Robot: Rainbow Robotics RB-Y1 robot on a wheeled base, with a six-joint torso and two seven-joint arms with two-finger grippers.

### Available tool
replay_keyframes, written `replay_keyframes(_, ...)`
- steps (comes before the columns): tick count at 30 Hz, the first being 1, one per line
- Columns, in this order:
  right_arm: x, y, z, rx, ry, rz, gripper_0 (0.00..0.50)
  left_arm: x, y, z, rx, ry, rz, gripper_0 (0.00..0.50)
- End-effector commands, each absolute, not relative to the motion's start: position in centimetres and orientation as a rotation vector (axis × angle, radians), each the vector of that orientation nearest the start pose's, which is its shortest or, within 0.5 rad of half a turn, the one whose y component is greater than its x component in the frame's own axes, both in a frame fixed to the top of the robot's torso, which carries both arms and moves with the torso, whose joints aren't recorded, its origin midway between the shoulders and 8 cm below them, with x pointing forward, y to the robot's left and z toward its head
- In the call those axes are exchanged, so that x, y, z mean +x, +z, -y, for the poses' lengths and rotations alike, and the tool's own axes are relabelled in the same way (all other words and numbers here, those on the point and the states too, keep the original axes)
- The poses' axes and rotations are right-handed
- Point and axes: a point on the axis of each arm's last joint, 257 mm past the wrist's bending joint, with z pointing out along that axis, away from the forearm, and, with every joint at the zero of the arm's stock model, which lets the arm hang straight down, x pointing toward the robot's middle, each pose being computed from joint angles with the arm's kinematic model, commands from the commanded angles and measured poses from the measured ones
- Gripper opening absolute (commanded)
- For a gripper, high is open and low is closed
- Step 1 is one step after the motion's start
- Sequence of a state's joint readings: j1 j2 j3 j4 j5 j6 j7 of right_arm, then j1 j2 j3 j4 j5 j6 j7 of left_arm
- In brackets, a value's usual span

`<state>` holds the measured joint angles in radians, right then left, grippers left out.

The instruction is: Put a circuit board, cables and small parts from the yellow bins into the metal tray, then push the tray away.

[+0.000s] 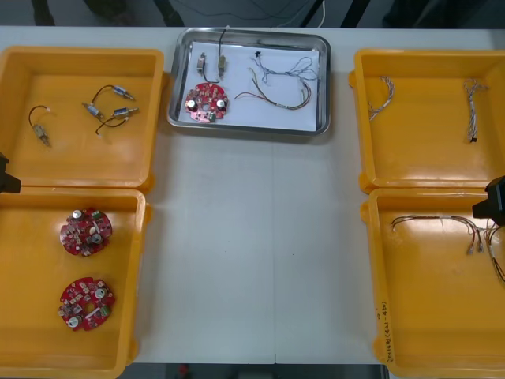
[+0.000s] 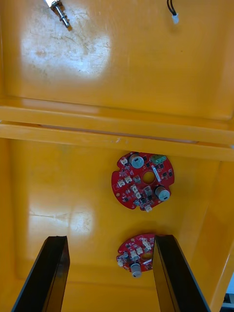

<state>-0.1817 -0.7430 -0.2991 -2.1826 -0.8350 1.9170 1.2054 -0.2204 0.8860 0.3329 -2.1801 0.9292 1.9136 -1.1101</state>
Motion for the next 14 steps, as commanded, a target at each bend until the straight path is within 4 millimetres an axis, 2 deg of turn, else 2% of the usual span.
replay_keyframes(1, 37.46, -15.87, 37.88, 0.115, -0.007, -2.667, 0.500, 37.79, -11.02, -39.94, -0.061, 0.107, -2.610, 0.500)
replay_keyframes(14, 37.46, -15.87, 37.88, 0.115, -0.007, -2.667, 0.500, 37.79, -11.02, -39.94, -0.061, 0.107, -2.610, 0.500)
